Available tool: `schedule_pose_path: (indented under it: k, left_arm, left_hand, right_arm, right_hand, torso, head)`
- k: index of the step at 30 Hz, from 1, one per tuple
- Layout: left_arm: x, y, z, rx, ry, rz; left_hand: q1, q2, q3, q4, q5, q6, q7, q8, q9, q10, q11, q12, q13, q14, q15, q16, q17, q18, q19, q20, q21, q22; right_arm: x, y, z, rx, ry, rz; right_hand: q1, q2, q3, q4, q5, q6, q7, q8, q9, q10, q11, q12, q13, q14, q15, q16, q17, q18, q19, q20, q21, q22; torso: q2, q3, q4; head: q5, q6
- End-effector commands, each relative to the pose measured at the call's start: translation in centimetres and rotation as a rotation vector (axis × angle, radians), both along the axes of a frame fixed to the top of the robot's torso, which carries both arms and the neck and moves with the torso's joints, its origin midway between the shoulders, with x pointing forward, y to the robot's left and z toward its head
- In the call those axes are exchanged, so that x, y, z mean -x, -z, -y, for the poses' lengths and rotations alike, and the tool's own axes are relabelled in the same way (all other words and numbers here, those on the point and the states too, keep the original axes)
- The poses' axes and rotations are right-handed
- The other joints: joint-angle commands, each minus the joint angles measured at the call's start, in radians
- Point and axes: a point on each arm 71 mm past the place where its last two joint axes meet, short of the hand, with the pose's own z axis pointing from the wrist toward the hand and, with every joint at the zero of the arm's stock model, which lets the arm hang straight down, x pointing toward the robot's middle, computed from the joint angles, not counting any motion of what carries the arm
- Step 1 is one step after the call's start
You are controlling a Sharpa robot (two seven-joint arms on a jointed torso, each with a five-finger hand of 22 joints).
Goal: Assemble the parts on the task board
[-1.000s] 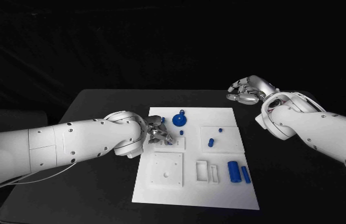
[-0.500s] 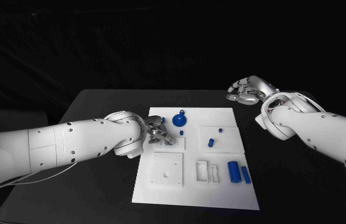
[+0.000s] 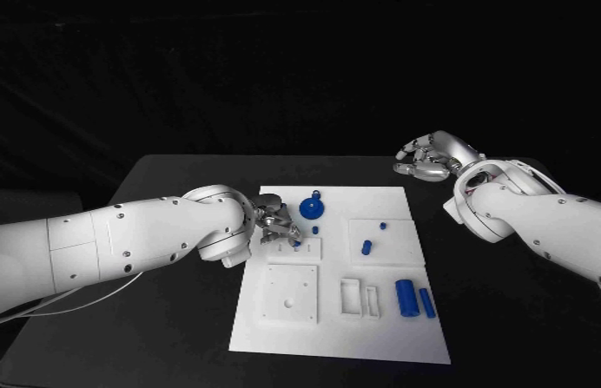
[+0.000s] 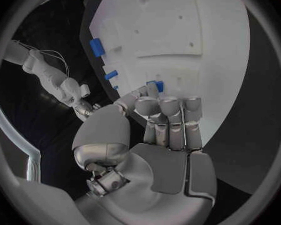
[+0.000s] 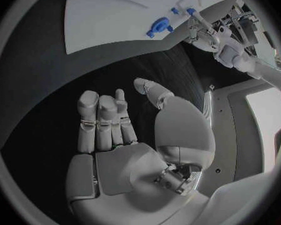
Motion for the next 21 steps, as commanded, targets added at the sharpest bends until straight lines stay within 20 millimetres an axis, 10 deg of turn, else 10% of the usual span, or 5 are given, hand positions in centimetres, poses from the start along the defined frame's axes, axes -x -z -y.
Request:
schedule_pose_path:
  k: [1,21]
  left_arm:
    - [0.08,0.14,0.18,0.011,0.03,-0.067]
    - [-0.37,0.08,-0.12,-0.004,0.037,-0.13]
  left_hand:
    - [-0.011,-0.007,0.002,-0.01,-0.002,0.082,-0.047,0.0,0.005,-0.04,-0.027,-0.004,0.002,-0.001,0.001,0.005,-0.002,0.012,-0.007,-0.133,0.007,-0.002]
    - [-0.013,0.0,0.004,-0.024,0.029,0.085,-0.048,-0.008,0.019,-0.039,-0.028,-0.005,0.009,-0.001,0.003,0.009,-0.003,0.012,-0.009,-0.132,0.013,-0.006]
  right_arm:
    - [0.01,0.01,-0.19,0.004,-0.014,-0.004]
    - [-0.04,0.07,-0.24,0.002,-0.014,-0.007]
  right_hand:
    - [0.0,0.009,-0.003,0.0,0.004,0.004,0.011,-0.002,-0.002,-0.003,0.004,0.006,-0.001,-0.004,0.005,-0.001,-0.002,0.085,0.004,-0.002,-0.004,0.012]
    - [-0.001,0.009,-0.003,0.0,0.005,0.004,0.011,-0.002,-0.002,-0.003,0.004,0.006,-0.001,-0.004,0.005,-0.001,-0.002,0.085,0.004,-0.002,-0.004,0.013]
  torso:
    - [0.0,0.0003,-0.0001]
    - [0.0,0.0006,-0.0002]
  head:
    - [0.002,0.001]
    - [0.003,-0.001]
